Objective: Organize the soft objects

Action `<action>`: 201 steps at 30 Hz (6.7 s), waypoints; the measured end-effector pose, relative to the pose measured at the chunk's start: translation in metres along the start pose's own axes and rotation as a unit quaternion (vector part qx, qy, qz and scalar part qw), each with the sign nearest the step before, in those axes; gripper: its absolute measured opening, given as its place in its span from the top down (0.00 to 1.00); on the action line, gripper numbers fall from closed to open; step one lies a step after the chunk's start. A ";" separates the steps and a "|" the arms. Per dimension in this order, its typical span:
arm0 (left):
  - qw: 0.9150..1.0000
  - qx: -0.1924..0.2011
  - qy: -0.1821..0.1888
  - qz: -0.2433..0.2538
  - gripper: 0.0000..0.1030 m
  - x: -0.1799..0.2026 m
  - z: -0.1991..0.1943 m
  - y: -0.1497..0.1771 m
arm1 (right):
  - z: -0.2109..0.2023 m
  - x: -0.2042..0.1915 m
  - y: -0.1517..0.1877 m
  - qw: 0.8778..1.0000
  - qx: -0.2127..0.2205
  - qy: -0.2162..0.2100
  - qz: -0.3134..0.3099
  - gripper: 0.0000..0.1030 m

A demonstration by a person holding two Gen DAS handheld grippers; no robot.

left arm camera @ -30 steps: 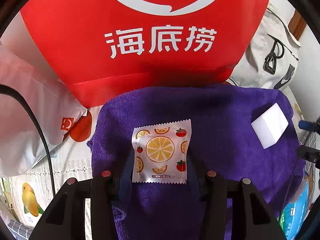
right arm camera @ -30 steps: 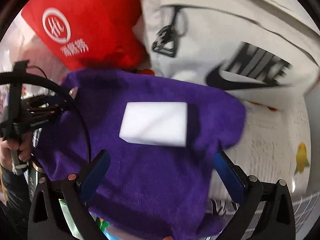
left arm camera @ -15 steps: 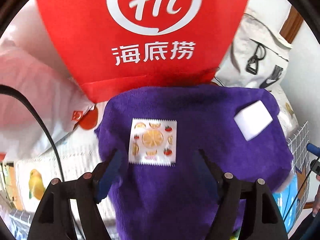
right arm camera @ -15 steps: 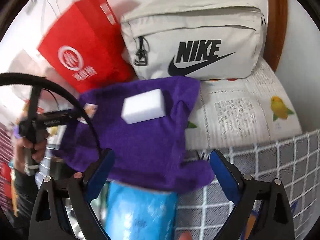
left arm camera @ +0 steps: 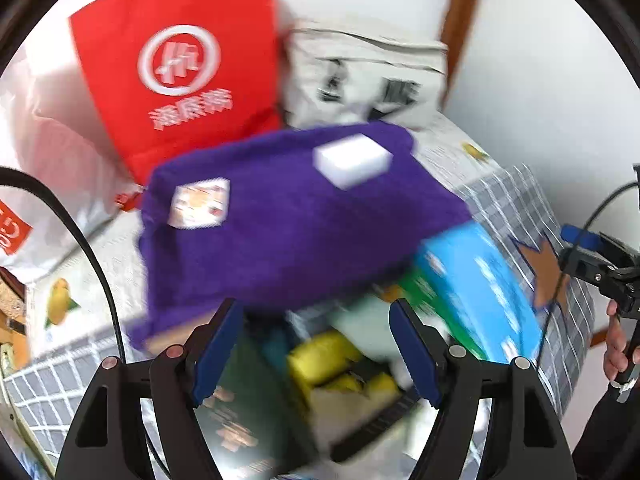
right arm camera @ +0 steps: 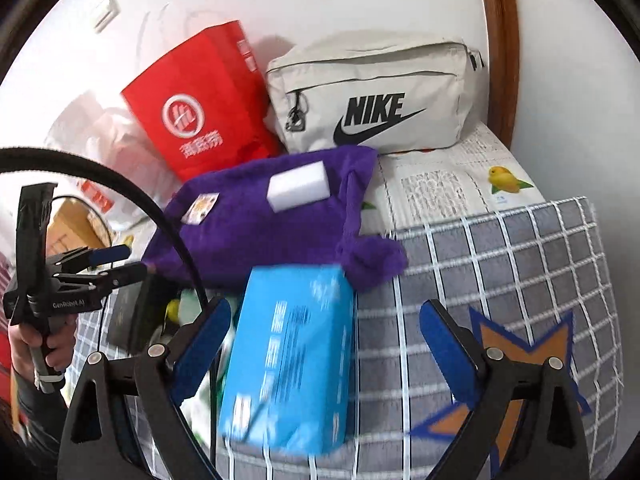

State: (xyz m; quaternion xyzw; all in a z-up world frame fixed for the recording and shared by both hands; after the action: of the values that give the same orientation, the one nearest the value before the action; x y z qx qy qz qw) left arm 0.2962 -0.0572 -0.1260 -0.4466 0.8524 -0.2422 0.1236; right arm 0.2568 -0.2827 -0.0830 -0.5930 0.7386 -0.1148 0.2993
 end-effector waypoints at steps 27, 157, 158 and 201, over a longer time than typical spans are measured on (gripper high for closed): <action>0.999 -0.037 0.039 0.010 0.87 0.062 0.032 0.015 | -0.042 0.021 0.084 1.000 -0.006 0.011 -0.005 0.08; 0.977 0.140 0.053 -0.150 0.87 -0.071 -0.111 0.022 | 0.025 -0.109 -0.006 0.975 -0.063 -0.080 -0.196 0.97; 0.978 0.140 0.048 -0.149 0.87 -0.073 -0.110 0.018 | 0.027 -0.106 -0.011 0.976 -0.059 -0.078 -0.192 0.97; 0.988 -0.008 -0.007 -0.154 0.87 -0.149 0.072 -0.047 | 0.184 -0.036 -0.085 0.990 -0.109 -0.019 -0.084 0.95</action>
State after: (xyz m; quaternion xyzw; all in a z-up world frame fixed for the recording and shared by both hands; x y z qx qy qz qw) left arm 0.4452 0.0210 -0.1632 -0.5749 0.7747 -0.2481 0.0876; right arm 0.4363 -0.2377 -0.1738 -0.6840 0.6884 -0.0472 0.2365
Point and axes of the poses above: each gripper's, at about its wrist camera, not at the fingertips, and z roughly the way its jaws point, x to its right, y to its underside, the point moved 5 cm from there along z, roughly the way its jaws point, and after that the axes turned 8 degrees about z, right-handed, at the moved point
